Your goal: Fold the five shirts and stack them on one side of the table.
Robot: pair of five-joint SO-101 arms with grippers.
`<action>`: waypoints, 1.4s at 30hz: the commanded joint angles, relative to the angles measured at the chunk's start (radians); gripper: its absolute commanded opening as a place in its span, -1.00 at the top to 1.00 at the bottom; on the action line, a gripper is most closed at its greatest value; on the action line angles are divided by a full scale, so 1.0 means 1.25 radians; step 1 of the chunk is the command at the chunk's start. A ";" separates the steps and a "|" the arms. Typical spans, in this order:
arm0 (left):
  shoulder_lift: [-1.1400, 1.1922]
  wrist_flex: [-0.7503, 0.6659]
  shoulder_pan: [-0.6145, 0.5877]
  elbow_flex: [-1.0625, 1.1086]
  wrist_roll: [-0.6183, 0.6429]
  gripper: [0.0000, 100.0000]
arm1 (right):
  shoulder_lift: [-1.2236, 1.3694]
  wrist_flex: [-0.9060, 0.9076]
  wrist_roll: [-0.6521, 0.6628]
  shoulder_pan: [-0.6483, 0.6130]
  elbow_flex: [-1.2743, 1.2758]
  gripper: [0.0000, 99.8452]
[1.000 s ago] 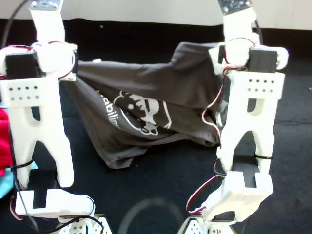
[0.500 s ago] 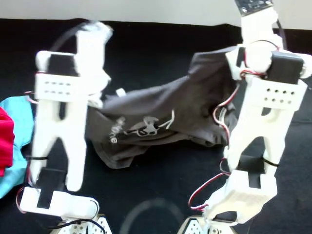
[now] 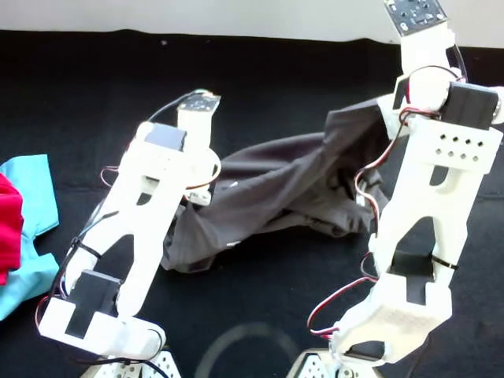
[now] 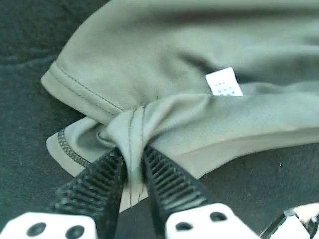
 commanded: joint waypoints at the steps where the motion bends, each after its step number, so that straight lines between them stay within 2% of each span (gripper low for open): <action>1: -0.014 0.021 -0.009 -0.012 0.012 0.68 | -0.002 -0.008 0.010 0.008 0.004 0.99; 3: -0.021 0.065 -0.039 -0.057 0.012 0.57 | -0.002 -0.008 0.010 0.008 0.006 0.99; 5: -0.030 0.095 -0.073 -0.116 0.011 0.56 | -0.002 -0.008 0.010 0.007 0.006 0.99; 9: -0.015 0.071 -0.132 -0.218 0.015 0.56 | -0.002 -0.008 0.010 0.004 0.006 0.99; 18: 0.229 -0.079 -0.053 -0.163 0.010 0.56 | -0.004 -0.004 0.009 0.004 0.002 0.99; 21: 0.300 -0.068 -0.058 -0.164 0.006 0.56 | -0.006 -0.003 0.009 0.004 -0.001 0.99; 25: 0.338 0.021 -0.061 -0.159 -0.070 0.63 | -0.007 -0.003 0.010 0.004 -0.001 0.99; 28: 0.310 0.083 -0.061 -0.159 -0.096 0.70 | -0.007 -0.003 0.010 0.004 -0.001 0.99; 37: 0.063 0.214 -0.063 -0.154 -0.115 0.71 | -0.007 -0.003 0.010 0.003 -0.001 0.99; 39: 0.039 0.205 -0.063 -0.133 -0.115 0.71 | -0.007 -0.003 0.010 0.003 -0.001 0.99; 42: 0.035 0.117 -0.053 -0.089 -0.112 0.71 | -0.007 -0.003 0.010 0.003 -0.001 0.99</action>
